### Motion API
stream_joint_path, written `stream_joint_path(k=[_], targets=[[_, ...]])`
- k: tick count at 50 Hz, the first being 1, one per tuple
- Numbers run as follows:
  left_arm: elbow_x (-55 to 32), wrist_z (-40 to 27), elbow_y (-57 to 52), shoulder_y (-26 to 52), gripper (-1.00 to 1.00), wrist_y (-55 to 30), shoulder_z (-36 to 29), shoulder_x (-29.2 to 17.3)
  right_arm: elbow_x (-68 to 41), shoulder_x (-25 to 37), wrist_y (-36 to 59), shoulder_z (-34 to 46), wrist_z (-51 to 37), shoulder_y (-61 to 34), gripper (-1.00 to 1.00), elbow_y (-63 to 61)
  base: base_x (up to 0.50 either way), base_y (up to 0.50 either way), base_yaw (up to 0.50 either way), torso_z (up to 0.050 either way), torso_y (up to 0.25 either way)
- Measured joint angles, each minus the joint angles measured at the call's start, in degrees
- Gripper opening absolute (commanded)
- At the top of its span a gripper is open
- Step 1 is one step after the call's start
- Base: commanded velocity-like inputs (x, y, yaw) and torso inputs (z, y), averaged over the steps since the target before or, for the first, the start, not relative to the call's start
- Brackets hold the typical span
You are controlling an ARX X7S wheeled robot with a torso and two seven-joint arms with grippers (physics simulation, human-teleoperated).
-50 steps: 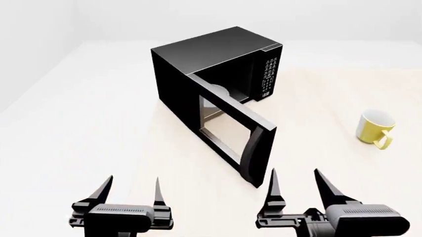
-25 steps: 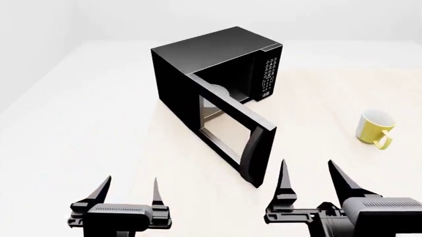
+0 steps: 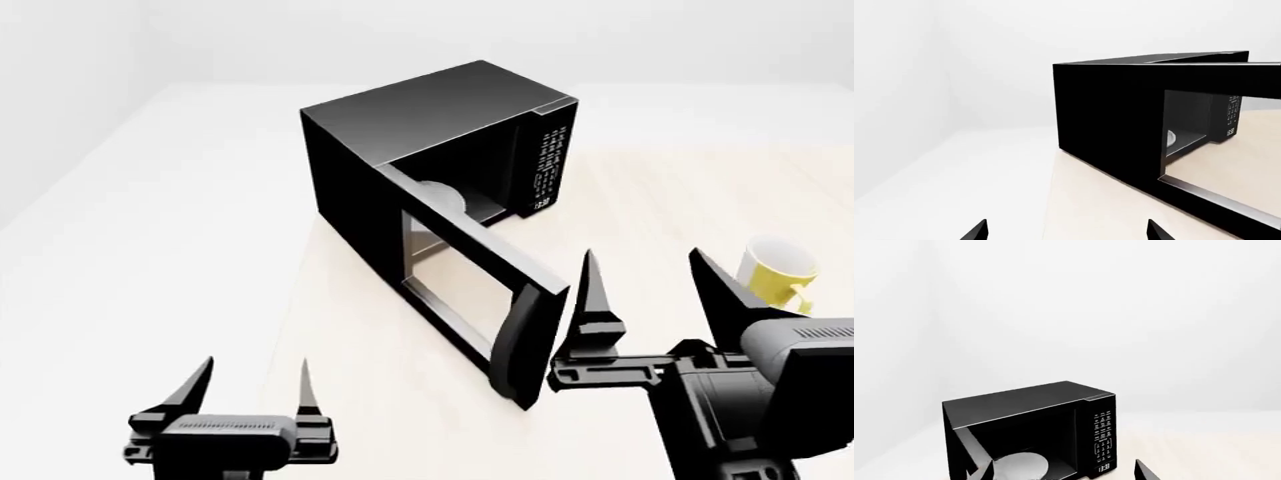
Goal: Close the microwave.
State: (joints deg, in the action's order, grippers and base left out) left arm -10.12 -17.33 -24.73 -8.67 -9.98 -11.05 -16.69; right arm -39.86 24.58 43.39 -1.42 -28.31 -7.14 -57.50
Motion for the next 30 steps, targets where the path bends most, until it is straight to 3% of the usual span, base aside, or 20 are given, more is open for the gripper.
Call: stream_joint_path(k=[7, 24, 30], targets=[[-0.1, -0.3, -1.7, -0.6, 1.00, -0.3, 0.1, -0.5, -2.3, 0.7, 1.3, -0.6, -1.4, -2.2, 1.00, -0.1, 0.49, 0.00, 0.00, 0.000, 0.000], [-0.4, -0.8, -3.7, -1.8, 1.00, 0.3, 0.7, -1.5, -6.6, 2.3, 3.9, -1.6, -5.5, -5.4, 1.00, -0.3, 0.00, 0.00, 0.00, 0.000, 0.001], [-0.5, -1.1, -3.9, -2.1, 1.00, 0.6, 0.9, -1.7, -6.3, 3.0, 3.2, -0.8, -5.5, -5.2, 1.00, -0.7, 0.43, 0.00, 0.00, 0.000, 0.000]])
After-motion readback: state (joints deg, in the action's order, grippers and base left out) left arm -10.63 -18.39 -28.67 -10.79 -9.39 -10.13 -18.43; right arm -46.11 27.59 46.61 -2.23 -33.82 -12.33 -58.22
